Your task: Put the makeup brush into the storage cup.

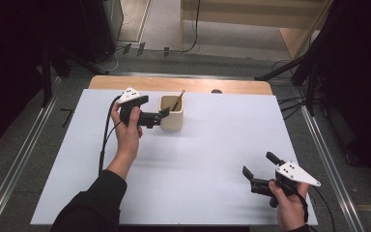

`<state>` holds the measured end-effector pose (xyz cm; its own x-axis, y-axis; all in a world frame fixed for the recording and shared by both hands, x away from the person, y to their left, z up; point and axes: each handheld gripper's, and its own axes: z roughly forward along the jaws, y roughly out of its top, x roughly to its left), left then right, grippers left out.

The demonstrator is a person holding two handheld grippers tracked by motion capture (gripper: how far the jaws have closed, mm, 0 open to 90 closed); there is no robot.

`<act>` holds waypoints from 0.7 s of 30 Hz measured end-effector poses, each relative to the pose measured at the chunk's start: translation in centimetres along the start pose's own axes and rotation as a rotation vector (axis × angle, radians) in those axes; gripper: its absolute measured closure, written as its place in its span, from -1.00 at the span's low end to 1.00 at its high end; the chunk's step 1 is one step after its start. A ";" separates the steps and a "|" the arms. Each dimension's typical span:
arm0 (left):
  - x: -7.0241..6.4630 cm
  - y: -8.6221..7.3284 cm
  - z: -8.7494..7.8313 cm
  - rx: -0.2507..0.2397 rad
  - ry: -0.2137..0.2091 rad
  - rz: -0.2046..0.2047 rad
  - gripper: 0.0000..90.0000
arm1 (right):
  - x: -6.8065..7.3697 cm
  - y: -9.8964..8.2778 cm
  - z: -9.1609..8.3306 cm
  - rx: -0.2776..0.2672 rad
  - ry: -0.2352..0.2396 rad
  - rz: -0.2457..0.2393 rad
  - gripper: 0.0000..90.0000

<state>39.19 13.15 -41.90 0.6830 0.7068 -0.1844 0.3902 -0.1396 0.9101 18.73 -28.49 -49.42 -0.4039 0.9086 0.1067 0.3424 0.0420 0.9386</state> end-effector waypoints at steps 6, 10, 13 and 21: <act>0.1 -0.8 -1.6 0.003 0.001 0.007 -1.00 | 0.0 0.0 0.1 0.001 0.002 -0.003 -1.00; 0.2 -1.2 -2.6 0.002 -0.001 0.007 -1.00 | 0.0 -0.1 0.1 0.004 0.000 -0.004 -1.00; 0.3 -1.5 -3.4 0.005 0.007 0.022 -1.00 | 0.0 -0.1 0.1 0.005 0.001 -0.007 -1.00; 0.2 -2.5 -5.2 0.005 0.012 0.030 -1.00 | 0.0 -0.2 0.2 0.009 -0.002 -0.007 -1.00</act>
<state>35.13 17.27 -42.31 0.6870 0.7104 -0.1531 0.3730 -0.1639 0.9132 18.85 -28.39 -49.63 -0.4047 0.9090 0.0994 0.3475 0.0524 0.9362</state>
